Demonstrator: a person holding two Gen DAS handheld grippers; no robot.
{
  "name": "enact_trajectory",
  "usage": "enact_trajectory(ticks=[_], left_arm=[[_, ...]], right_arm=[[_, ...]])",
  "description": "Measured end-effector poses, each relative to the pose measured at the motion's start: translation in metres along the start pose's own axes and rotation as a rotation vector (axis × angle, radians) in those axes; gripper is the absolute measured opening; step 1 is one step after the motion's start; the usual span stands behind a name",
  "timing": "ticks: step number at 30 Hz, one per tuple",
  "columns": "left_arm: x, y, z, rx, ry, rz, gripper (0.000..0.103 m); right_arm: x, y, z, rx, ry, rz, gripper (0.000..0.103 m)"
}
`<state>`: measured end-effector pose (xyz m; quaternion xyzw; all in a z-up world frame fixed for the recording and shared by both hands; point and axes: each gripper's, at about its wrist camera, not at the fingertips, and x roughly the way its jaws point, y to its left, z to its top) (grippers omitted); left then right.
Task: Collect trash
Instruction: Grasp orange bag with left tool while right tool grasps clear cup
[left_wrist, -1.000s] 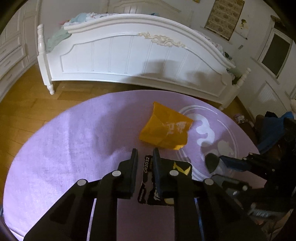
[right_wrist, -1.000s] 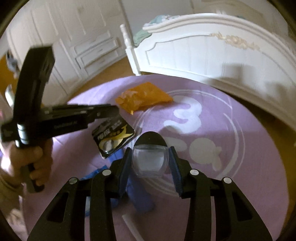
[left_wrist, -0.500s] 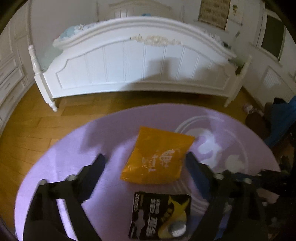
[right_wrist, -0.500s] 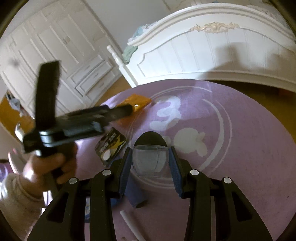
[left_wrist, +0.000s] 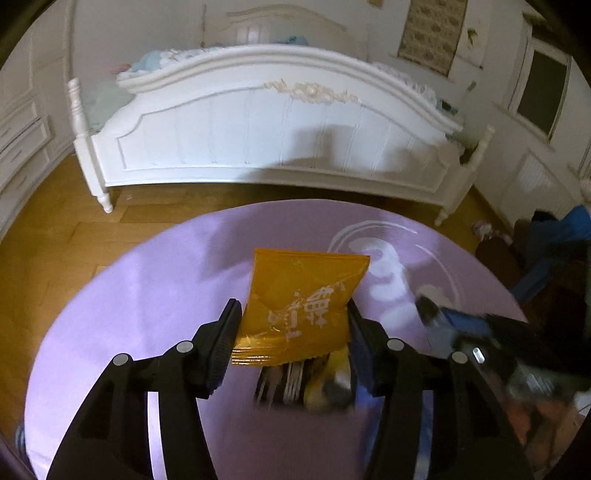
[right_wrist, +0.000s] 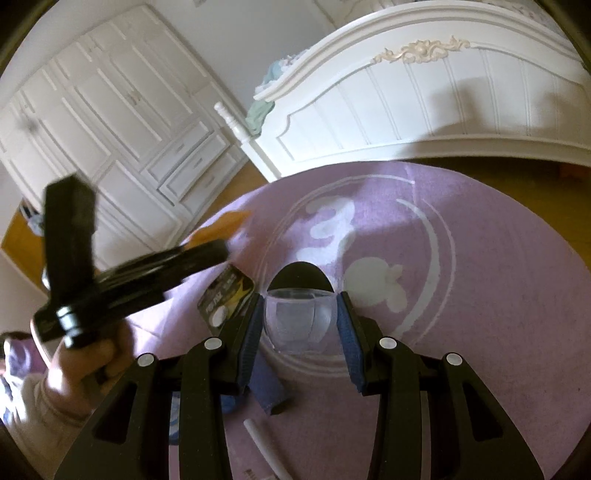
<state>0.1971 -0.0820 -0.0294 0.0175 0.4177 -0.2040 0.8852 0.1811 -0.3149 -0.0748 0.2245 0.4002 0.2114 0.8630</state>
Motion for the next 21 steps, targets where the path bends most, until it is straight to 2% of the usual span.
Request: enact_trajectory(ticks=[3,8,14,17,21], left_arm=[[-0.043,0.017,-0.023,-0.058,-0.051,0.006,0.055],[-0.113,0.061,-0.074,-0.152,-0.112,0.100,0.055],[-0.180,0.115,-0.139,-0.297,-0.155,0.196,0.055],[-0.201,0.138,-0.169,-0.351,-0.167,0.235,0.055],[-0.221,0.165,-0.204,-0.423,-0.178,0.250,0.055]], right_arm=[[-0.006,-0.001,-0.004,0.008,0.000,0.003,0.040],[-0.029,0.017,-0.018,0.046,-0.012,0.070,0.040],[-0.048,0.098,-0.023,-0.061,0.005,0.172,0.041],[-0.041,0.151,-0.031,-0.140,0.054,0.232,0.041],[-0.011,0.224,-0.053,-0.249,0.157,0.287,0.041]])
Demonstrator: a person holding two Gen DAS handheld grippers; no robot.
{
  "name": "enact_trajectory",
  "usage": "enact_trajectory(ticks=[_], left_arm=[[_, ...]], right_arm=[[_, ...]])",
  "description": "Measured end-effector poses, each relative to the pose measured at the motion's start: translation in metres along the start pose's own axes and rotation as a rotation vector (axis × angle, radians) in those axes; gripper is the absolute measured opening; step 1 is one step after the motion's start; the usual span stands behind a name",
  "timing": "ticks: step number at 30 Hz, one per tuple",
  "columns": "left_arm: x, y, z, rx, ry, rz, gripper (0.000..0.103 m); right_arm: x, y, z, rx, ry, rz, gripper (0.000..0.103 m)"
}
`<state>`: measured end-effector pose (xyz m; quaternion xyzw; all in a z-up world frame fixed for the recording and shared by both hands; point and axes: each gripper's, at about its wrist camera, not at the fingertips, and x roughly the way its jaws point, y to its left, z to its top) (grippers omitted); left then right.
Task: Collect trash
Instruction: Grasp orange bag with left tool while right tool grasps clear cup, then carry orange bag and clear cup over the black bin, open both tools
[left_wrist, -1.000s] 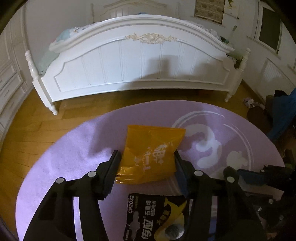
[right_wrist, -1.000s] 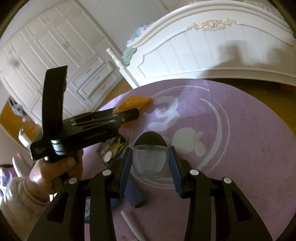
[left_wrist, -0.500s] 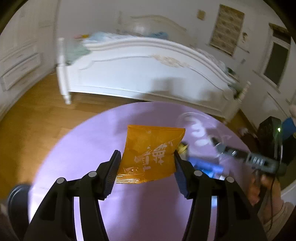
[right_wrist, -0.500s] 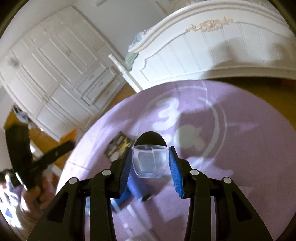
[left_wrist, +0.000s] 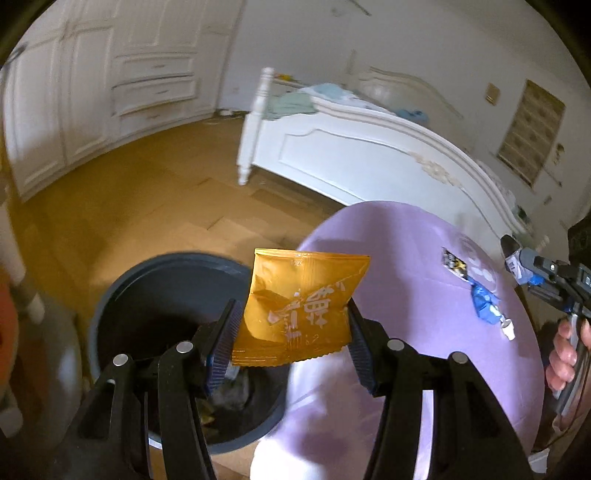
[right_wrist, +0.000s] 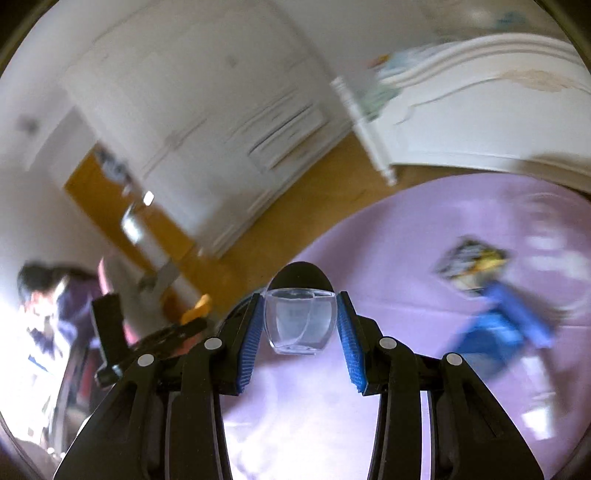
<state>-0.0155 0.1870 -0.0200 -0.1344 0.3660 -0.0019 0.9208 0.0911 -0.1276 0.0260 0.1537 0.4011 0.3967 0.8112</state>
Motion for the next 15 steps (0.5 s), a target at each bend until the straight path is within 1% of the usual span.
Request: enact_trajectory(ticks=[4,6,11,15], left_arm=[[-0.009,0.037,-0.014,-0.029,-0.003,0.050,0.055],[-0.012,0.054,-0.018,-0.054,-0.005,0.061,0.055],[-0.012,0.087,-0.024,-0.119,-0.002,0.079,0.055],[-0.006,0.104,-0.028,-0.151,0.011,0.080,0.055]], right_arm=[[0.051,0.054,0.000,-0.078,0.092,0.031,0.041],[0.077,0.077,0.000,-0.116,0.132,0.038,0.041],[0.144,0.121,-0.002,-0.167,0.224,0.044,0.041],[0.186,0.143,-0.007,-0.205,0.279,0.029,0.041]])
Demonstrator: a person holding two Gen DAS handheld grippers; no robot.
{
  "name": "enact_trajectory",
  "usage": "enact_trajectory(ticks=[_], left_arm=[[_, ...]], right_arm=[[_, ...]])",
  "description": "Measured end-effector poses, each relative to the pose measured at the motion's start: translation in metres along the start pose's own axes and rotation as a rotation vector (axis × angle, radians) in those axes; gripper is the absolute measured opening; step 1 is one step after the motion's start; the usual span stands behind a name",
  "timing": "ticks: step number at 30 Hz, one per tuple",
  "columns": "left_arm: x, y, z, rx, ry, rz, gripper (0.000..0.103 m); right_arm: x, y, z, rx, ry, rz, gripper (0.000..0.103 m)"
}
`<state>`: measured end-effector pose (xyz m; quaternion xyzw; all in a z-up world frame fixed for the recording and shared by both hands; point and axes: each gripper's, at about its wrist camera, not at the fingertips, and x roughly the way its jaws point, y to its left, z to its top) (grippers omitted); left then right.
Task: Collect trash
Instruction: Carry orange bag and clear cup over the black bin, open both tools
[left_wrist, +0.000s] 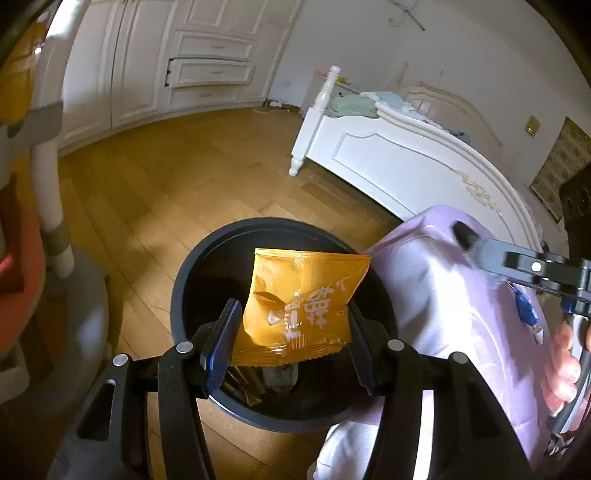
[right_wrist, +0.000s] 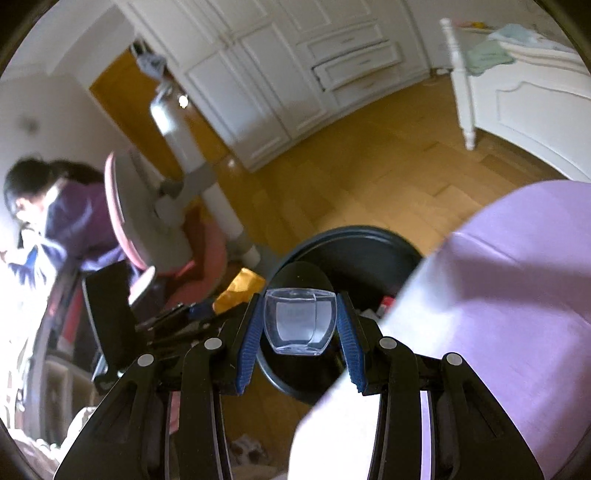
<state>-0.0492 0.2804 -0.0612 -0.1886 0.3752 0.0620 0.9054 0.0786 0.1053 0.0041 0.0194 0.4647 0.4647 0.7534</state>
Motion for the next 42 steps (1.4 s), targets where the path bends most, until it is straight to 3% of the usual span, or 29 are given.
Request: enact_trajectory(ticks=[7,16,28,29,31,32,42], left_arm=[[0.023,0.015,-0.003,-0.043,0.029,-0.018,0.055],[0.043,0.025,-0.004,-0.069,0.060,-0.021,0.055],[0.056,0.030,-0.006,-0.076,0.092,-0.010,0.058],[0.056,0.030,-0.006,-0.078,0.097,-0.005,0.066],[0.054,0.028,-0.006,-0.081,0.094,0.011,0.079],[0.052,0.027,-0.006,-0.081,0.084,0.020,0.080],[0.038,0.007,-0.002,-0.046,0.074,0.015,0.080]], right_arm=[[0.064,0.014,0.018,-0.024,0.075,-0.080,0.041],[0.099,-0.001,0.027,-0.006,0.105,-0.125,0.041],[0.100,-0.014,0.025,0.013,0.104,-0.093,0.041],[0.099,-0.016,0.025,0.019,0.104,-0.086,0.042],[0.094,-0.019,0.027,0.029,0.085,-0.081,0.058],[0.091,-0.020,0.027,0.032,0.070,-0.079,0.061],[0.047,-0.039,0.021,0.098,-0.010,-0.014,0.061]])
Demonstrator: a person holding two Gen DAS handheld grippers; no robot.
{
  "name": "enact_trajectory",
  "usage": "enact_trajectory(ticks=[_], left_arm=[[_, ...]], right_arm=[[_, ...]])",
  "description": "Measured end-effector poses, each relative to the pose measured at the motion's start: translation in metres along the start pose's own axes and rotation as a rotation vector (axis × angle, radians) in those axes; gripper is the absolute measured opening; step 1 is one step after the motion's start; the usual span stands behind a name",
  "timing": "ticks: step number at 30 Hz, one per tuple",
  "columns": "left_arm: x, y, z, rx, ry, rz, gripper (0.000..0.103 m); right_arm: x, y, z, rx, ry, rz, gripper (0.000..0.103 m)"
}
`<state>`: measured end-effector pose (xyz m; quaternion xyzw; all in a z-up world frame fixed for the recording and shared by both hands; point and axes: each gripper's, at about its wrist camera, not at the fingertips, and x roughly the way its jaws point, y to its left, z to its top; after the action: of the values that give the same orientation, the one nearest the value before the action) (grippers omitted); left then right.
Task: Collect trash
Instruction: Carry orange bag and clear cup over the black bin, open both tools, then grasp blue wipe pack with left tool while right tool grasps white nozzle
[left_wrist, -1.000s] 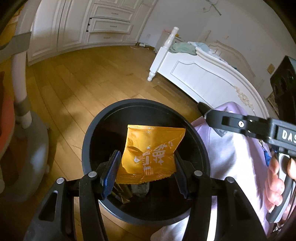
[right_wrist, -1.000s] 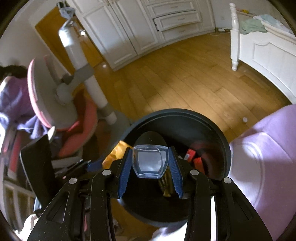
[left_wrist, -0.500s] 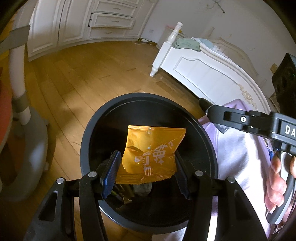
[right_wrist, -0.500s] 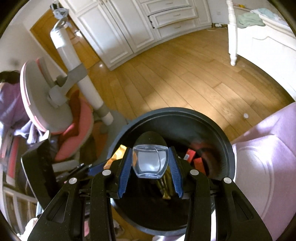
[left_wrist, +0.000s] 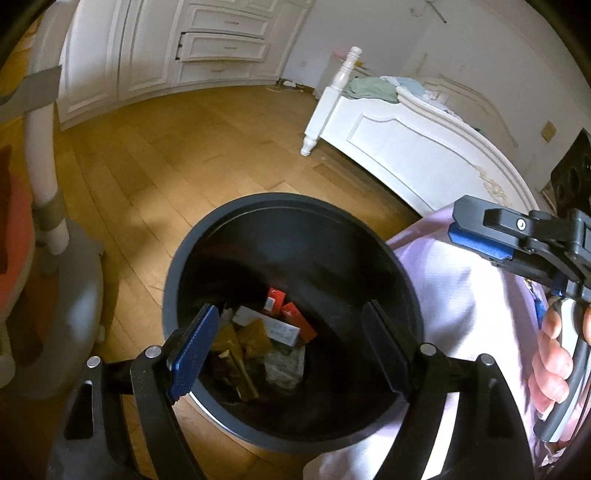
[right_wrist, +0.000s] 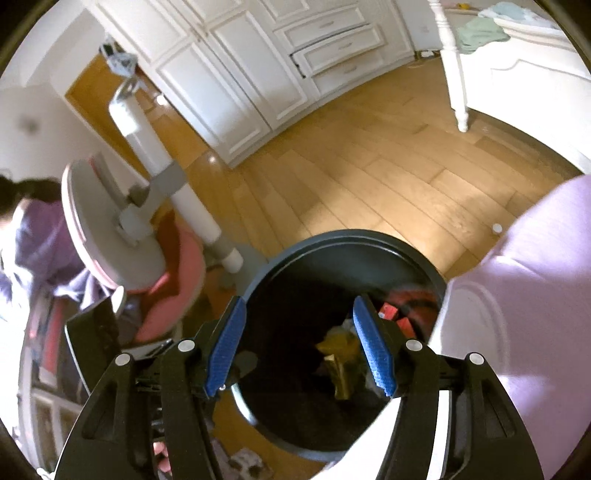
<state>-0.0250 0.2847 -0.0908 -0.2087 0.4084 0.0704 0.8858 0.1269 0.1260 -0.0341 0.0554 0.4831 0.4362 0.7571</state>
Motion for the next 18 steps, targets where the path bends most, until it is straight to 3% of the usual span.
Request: enact_trajectory(ticks=[10,18], left_arm=[[-0.016,-0.091,0.005,0.160,-0.015,-0.100,0.080],[-0.016,-0.202,-0.005,0.365,0.012,-0.230,0.080]], right_arm=[[-0.097,-0.052,-0.023,0.099,-0.151,0.027,0.061],[-0.197,-0.118,-0.068,0.168,-0.289,-0.087,0.061]])
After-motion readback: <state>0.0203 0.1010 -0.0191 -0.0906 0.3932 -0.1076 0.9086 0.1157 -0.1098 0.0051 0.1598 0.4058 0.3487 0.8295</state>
